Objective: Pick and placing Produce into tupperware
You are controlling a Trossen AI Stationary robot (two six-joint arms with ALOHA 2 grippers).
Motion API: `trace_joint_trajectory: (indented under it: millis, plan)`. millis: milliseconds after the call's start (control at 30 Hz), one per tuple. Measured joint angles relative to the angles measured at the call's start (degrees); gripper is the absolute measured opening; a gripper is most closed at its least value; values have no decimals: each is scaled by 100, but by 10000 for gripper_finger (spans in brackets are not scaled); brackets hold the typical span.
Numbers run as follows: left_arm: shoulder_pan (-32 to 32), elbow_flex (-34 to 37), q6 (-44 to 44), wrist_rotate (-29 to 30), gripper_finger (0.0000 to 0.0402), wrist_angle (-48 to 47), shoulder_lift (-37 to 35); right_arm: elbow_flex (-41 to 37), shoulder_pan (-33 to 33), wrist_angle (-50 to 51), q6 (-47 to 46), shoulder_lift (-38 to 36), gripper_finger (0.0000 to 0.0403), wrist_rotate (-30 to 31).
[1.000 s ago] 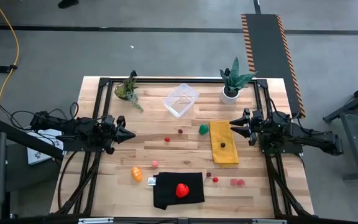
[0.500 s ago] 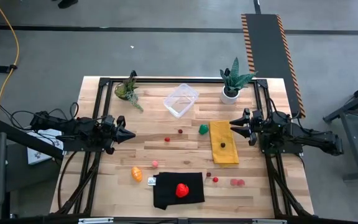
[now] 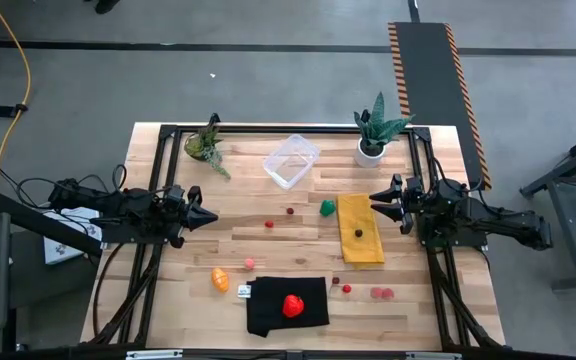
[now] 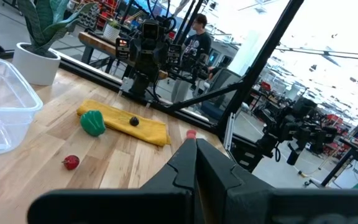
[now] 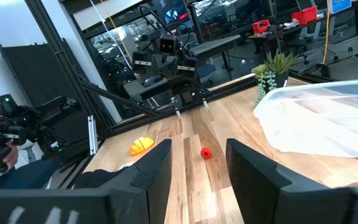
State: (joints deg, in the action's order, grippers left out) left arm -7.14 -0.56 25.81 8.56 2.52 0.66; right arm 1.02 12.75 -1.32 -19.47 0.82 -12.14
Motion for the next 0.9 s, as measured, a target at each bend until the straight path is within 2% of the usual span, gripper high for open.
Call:
trace_joint_trajectory:
  millis: [367,567,733,900]
  plan:
    - [-1,0,59,138,1,72,1,0,1,0,-2,2,142,0]
    - [-2,0,1307,70,1,79,-1,0,2,0,-2,2,142,2]
    - [-2,0,2017,70,1,81,1,0,2,0,40,2,142,16]
    - [-2,0,3420,75,1,83,1,0,2,1,-2,2,142,55]
